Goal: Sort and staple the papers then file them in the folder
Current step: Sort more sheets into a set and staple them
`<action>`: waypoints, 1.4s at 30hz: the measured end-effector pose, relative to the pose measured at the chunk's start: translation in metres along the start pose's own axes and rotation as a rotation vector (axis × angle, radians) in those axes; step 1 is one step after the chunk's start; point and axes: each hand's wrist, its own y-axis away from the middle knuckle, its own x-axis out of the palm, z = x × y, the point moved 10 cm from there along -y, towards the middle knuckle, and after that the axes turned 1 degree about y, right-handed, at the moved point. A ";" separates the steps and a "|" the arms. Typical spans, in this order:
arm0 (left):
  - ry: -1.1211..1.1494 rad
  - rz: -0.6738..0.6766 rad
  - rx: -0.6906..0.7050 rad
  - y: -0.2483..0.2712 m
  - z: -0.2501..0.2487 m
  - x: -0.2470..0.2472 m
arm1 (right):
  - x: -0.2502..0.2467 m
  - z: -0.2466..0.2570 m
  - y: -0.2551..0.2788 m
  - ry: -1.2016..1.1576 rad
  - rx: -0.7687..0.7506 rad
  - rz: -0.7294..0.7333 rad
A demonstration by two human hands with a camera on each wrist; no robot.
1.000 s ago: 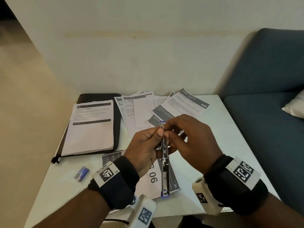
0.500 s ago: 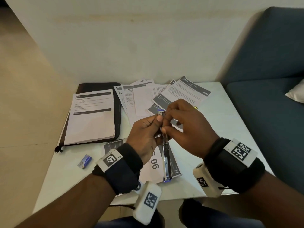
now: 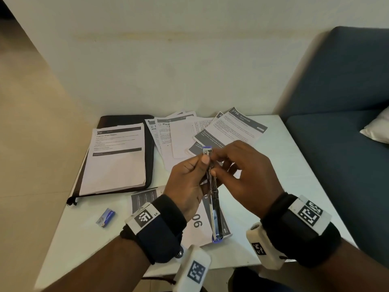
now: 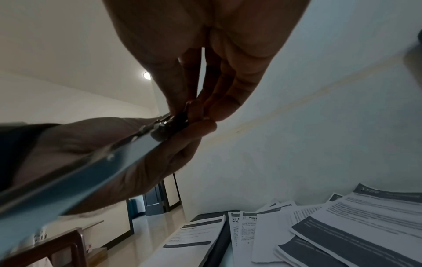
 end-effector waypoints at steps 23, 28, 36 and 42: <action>-0.063 -0.105 0.003 -0.002 -0.003 -0.015 | 0.009 0.020 0.003 -0.003 -0.092 0.067; -0.040 -0.093 -0.017 -0.008 -0.011 -0.023 | 0.016 0.033 0.009 -0.016 -0.117 0.093; -0.077 -0.084 0.009 -0.015 -0.014 -0.036 | 0.018 0.018 0.016 -0.218 0.043 0.076; -0.187 -0.146 -0.125 -0.023 0.045 -0.057 | 0.093 -0.070 0.070 -0.088 0.662 0.445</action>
